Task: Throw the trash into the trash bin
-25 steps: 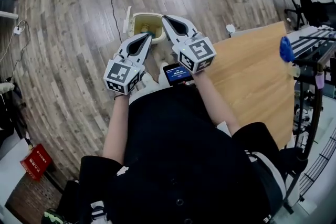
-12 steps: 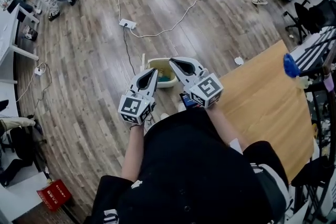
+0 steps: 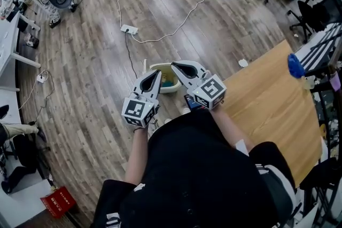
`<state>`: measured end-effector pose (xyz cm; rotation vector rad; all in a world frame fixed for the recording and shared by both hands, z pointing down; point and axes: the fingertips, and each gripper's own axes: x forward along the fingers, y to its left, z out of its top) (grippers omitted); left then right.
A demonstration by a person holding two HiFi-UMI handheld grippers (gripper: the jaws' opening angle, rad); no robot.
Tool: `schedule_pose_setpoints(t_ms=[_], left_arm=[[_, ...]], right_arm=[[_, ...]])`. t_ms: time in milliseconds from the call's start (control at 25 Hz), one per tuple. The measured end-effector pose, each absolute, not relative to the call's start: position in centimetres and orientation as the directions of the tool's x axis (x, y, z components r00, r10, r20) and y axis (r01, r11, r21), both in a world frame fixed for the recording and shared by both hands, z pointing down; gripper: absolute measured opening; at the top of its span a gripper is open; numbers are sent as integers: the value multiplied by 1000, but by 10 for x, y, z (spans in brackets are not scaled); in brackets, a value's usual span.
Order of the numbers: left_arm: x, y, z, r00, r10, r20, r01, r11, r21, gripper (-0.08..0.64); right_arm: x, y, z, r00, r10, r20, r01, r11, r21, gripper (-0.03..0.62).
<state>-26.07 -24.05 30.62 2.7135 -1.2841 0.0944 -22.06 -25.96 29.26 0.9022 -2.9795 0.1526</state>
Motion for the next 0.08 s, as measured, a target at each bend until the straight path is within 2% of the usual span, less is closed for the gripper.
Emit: schedule_pose_setpoints(t_ms=[80], left_arm=[[-257, -240, 305, 638, -761, 120, -770, -631, 93, -5]], right_arm=[[-218, -261, 291, -832, -552, 53, -555, 827, -91, -2]])
